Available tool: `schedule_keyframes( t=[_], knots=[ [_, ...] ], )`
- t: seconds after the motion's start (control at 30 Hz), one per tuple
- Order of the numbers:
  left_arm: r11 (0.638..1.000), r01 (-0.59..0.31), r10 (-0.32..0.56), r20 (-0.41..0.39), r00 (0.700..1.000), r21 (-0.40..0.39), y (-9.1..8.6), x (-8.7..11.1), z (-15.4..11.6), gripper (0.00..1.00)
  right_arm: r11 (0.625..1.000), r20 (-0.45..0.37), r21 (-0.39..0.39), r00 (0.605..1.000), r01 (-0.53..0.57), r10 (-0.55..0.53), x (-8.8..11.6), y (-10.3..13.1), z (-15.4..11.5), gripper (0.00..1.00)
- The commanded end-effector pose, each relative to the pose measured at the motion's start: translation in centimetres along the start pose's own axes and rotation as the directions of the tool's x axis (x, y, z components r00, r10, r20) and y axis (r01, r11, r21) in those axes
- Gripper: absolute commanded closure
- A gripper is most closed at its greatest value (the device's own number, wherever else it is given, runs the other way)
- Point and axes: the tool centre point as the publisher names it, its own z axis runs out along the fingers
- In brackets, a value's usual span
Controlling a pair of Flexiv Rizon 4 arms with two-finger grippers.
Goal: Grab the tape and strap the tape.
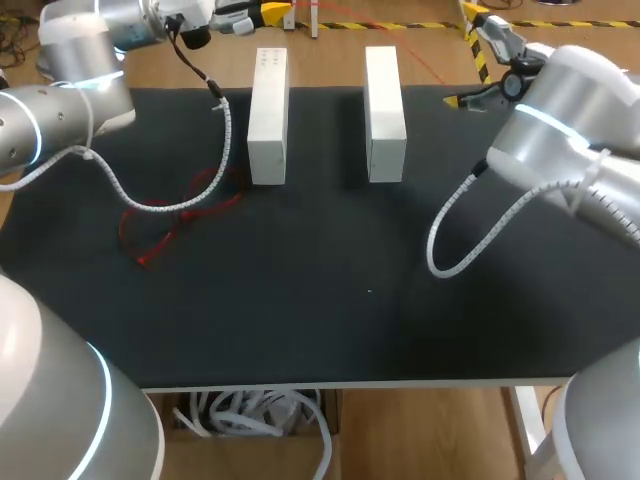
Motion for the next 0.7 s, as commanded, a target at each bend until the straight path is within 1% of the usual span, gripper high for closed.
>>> schedule_keyframes(
  t=[0.03,0.07,0.13,0.27,0.33,0.4,0.5,0.63,0.7],
  knots=[
    [1.000,-0.003,0.003,0.004,1.000,0.001,0.1,0.1,0.1,1.00,0.875,-0.313,-0.461,0.950,-0.146,-0.007,-0.8,-0.5,1.1,0.00],
    [1.000,-0.003,0.003,0.004,1.000,0.001,0.1,0.1,0.1,1.00,0.866,-0.314,-0.479,0.949,-0.146,-0.013,-0.9,-0.4,1.3,0.00],
    [1.000,-0.003,0.003,0.004,1.000,0.001,0.1,0.1,0.1,1.00,0.856,-0.320,-0.489,0.947,-0.168,0.003,-1.1,-0.2,1.7,0.00],
    [1.000,-0.003,0.003,0.004,1.000,0.001,0.1,0.1,0.1,1.00,0.855,-0.315,-0.491,0.949,-0.168,0.005,-1.4,-0.5,2.1,0.00],
    [1.000,-0.003,0.003,0.004,1.000,0.001,0.1,0.1,0.1,1.00,0.850,-0.324,-0.493,0.946,-0.185,0.018,-1.3,-0.7,2.1,0.00],
    [1.000,-0.003,0.003,0.004,1.000,0.001,0.1,0.1,0.1,1.00,0.841,-0.331,-0.505,0.943,-0.196,0.021,-1.0,-0.5,2.3,0.00],
    [1.000,-0.003,0.003,0.004,1.000,0.001,0.1,0.1,0.1,1.00,0.838,-0.357,-0.509,0.934,-0.198,0.004,-0.2,0.0,2.6,0.00],
    [1.000,-0.003,0.003,0.004,1.000,0.001,0.1,0.1,0.1,1.00,0.816,-0.370,-0.542,0.929,-0.202,-0.016,0.4,1.3,3.1,0.00],
    [1.000,-0.003,0.003,0.004,1.000,0.001,0.1,0.1,0.1,1.00,0.811,-0.376,-0.547,0.926,-0.208,-0.016,0.6,1.8,3.3,0.00]
  ],
)
